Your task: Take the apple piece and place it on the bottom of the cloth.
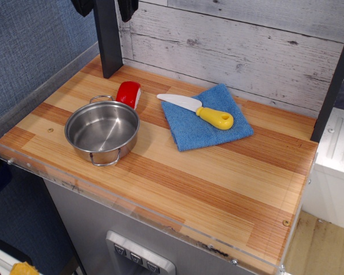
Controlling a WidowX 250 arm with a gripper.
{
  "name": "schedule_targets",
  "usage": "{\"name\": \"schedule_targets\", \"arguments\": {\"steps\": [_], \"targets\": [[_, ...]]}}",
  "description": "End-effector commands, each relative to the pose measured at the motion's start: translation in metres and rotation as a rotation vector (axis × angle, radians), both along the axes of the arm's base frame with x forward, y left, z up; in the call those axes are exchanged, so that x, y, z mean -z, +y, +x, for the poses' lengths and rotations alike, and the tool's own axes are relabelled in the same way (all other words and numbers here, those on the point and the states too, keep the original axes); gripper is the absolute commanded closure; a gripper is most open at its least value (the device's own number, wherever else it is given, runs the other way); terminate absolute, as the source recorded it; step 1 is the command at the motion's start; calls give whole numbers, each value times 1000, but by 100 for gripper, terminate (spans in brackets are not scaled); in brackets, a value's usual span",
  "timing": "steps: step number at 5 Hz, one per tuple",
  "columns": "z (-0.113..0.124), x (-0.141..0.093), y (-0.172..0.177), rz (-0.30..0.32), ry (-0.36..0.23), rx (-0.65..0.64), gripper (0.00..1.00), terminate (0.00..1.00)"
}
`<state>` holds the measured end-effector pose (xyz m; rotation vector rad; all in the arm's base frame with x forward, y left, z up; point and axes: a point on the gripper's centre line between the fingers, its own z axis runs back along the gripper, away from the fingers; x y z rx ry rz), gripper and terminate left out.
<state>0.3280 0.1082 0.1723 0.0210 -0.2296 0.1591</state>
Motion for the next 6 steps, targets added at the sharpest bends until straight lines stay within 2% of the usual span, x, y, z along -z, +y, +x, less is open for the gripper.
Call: {"name": "schedule_targets", "arguments": {"steps": [1, 2, 4, 5, 6], "targets": [[0, 0, 0, 0, 0, 0, 0, 0], [1, 22, 9, -4, -3, -64, 0, 0], [12, 61, 21, -28, 37, -93, 0, 0], [12, 81, 20, -14, 85, -103, 0, 0], [16, 98, 16, -38, 108, -101, 0, 0]]}}
